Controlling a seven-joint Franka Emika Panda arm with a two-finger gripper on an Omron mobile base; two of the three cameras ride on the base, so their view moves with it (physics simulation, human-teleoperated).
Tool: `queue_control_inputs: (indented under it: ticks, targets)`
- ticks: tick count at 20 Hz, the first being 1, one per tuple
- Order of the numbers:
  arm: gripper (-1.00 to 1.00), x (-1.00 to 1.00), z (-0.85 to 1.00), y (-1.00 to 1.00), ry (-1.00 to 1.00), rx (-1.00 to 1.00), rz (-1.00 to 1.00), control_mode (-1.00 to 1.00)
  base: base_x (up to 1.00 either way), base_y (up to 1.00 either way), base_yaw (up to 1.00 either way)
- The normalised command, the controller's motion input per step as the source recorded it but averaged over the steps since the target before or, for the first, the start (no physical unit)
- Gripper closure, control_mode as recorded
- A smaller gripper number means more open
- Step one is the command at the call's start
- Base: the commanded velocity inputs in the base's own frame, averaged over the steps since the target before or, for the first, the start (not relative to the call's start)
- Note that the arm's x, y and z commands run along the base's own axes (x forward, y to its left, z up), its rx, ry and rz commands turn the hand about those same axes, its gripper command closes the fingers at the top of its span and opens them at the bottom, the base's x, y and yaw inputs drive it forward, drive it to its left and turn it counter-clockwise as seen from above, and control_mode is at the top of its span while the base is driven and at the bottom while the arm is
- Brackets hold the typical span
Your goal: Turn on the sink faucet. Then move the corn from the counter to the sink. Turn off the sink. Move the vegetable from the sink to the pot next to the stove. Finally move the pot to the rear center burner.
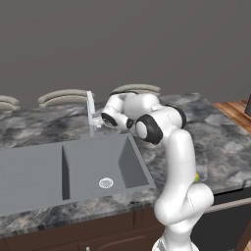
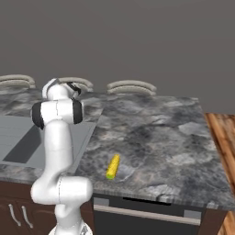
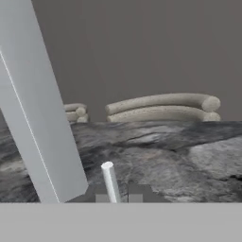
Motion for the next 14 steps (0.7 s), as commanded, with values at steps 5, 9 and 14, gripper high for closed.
queue_control_inputs:
  ticks: [5, 9, 14]
  targets:
    - [1.00, 0.07, 0.00, -0.73, 0.00, 0.02, -0.10, -1.00, 0.00, 0.00, 0.00]
    - [1.00, 0.02, -0.06, -0.42, 0.06, 0.00, -0.01, -1.00, 0.00, 0.00, 0.00]
    - [1.00, 0.03, -0.02, -0.55, 0.13, 0.00, 0.00, -1.00, 0.00, 0.00, 0.00]
